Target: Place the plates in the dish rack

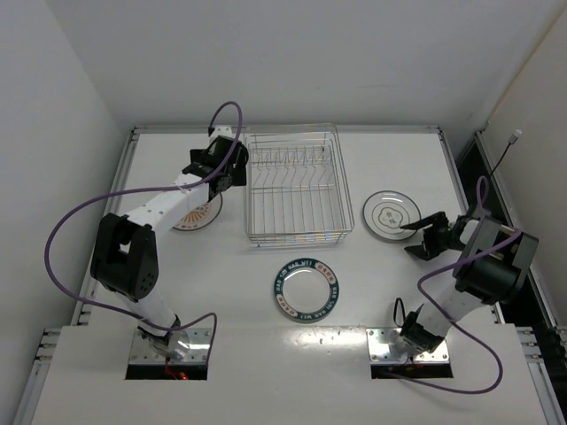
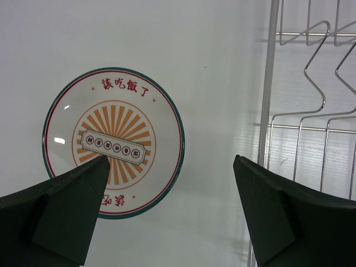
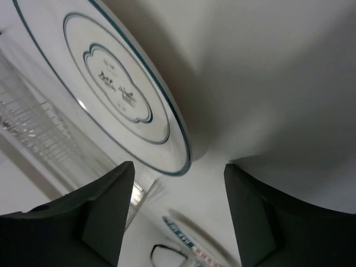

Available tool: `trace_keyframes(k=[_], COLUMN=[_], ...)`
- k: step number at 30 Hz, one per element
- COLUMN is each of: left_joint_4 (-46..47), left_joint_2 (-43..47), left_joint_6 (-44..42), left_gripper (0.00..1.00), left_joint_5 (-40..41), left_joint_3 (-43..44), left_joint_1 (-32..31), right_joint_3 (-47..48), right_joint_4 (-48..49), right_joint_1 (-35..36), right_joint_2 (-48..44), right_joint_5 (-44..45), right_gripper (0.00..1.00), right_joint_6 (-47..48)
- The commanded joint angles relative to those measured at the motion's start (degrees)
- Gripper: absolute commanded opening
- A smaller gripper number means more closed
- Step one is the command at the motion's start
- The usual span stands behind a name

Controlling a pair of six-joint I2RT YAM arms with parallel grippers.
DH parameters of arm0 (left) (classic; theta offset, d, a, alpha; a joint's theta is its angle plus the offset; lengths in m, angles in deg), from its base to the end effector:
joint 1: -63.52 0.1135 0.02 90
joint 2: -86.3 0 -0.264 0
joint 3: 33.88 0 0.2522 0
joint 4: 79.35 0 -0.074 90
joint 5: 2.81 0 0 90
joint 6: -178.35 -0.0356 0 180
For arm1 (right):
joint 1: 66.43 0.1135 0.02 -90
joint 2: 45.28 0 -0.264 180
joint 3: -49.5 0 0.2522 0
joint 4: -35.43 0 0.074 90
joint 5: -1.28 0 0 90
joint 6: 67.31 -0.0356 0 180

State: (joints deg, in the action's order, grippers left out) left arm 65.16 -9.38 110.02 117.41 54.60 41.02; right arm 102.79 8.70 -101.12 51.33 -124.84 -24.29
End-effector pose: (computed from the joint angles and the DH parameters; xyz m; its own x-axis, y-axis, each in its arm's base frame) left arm 0.3518 -0.1263 0.2736 -0.5780 -0.1059 -0.8091 -0.2416 0.9693 0.0457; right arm 0.2331 -0.1358 0.1061 -0.3121 0.9343 0.1723 0.7659 0.1401 0.6275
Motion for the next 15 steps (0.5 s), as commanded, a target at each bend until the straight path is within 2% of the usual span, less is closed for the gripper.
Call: trace_keyframes(k=[1, 2, 5, 6, 7, 10, 15], left_joint_4=[1.52, 1.52, 1.52, 1.52, 1.52, 1.52, 1.52], left_joint_2=[1.64, 1.64, 1.64, 1.64, 1.64, 1.64, 1.64], left_joint_6=[0.13, 0.13, 0.13, 0.13, -0.4, -0.4, -0.4], left_gripper=[0.93, 0.93, 0.93, 0.93, 0.93, 0.93, 0.93], left_joint_5=[1.07, 1.07, 0.54, 0.54, 0.54, 1.59, 1.6], left_joint_3=[0.16, 0.16, 0.69, 0.69, 0.69, 0.69, 0.69], left_joint_1=[-0.26, -0.26, -0.26, -0.26, -0.26, -0.26, -0.26], right_joint_3=[4.76, 5.55, 8.72, 8.72, 9.42, 9.43, 9.33], right_joint_4=[2.95, 2.17, 1.55, 1.55, 1.55, 2.07, -3.09], right_joint_1=[1.3, 2.08, 3.5, 4.19, 4.2, 4.73, 5.95], right_joint_2=[0.5, 1.37, 4.45, 5.15, 5.85, 4.73, -8.6], right_joint_5=[5.27, 6.31, 7.03, 7.03, 7.03, 7.03, 13.43], right_gripper=[0.58, 0.58, 0.48, 0.41, 0.21, 0.0, 0.0], right_joint_6=[1.37, 0.84, 0.84, 0.32, 0.31, 0.31, 4.26])
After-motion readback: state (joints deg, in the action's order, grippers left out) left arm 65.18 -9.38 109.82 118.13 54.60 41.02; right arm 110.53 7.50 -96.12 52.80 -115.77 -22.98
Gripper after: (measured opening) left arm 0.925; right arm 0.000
